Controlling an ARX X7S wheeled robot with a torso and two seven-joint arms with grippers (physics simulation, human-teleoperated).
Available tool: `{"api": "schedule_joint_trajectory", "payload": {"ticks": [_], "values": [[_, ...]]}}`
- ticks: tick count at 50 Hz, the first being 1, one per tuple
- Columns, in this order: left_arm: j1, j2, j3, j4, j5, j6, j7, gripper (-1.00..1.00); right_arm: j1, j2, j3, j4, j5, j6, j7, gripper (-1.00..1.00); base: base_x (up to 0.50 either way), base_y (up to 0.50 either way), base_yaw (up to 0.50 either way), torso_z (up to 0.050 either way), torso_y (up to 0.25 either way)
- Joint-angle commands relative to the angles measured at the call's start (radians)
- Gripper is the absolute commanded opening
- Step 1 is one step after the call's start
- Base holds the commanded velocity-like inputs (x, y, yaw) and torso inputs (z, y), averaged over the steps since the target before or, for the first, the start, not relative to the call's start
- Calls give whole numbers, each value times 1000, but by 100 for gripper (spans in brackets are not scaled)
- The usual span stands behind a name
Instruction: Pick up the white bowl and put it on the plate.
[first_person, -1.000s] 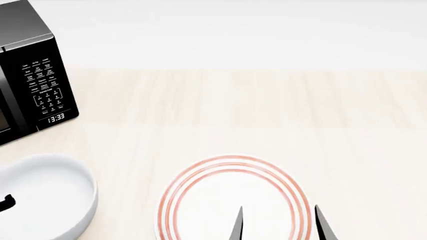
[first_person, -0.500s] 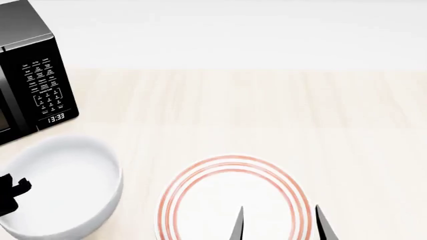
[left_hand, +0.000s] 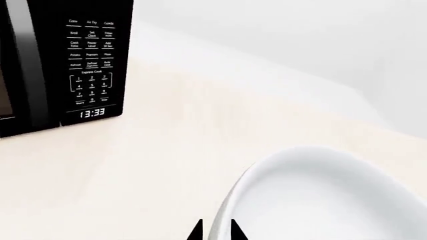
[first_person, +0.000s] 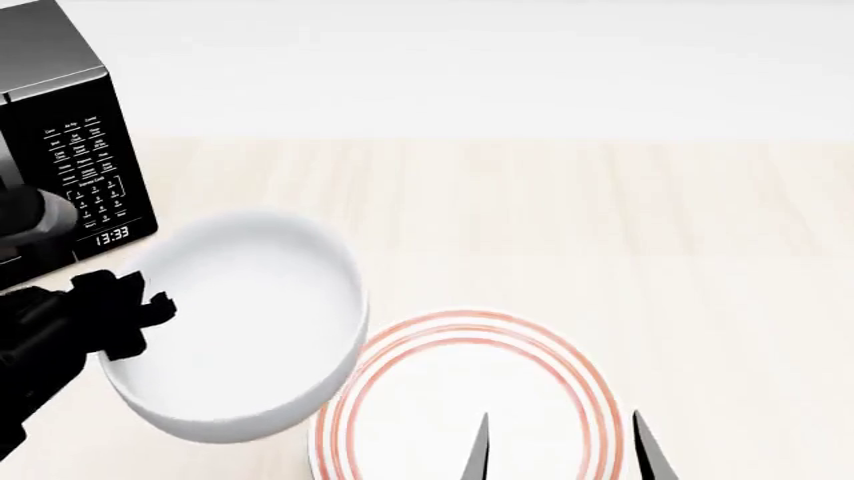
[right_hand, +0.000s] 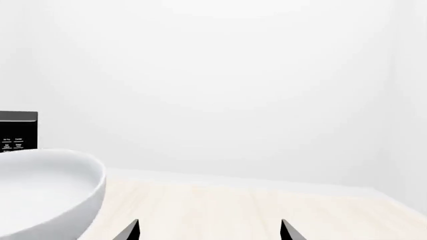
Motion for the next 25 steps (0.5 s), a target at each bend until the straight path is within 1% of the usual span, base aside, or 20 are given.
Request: {"api": "schedule_joint_trajectory", "payload": {"ticks": [1, 15, 25], "values": [[-125, 69, 75, -34, 3, -28, 4, -100, 2, 4, 2, -1, 7, 0, 3, 100, 0, 0, 0, 0, 0], [-198, 135, 147, -100, 40, -18, 33, -100, 3, 7, 1, -5, 9, 2, 8, 100, 0, 0, 0, 0, 0], [-198, 187, 205, -154, 89, 33, 69, -100, 4, 9, 1, -1, 12, -1, 11, 100, 0, 0, 0, 0, 1]]}}
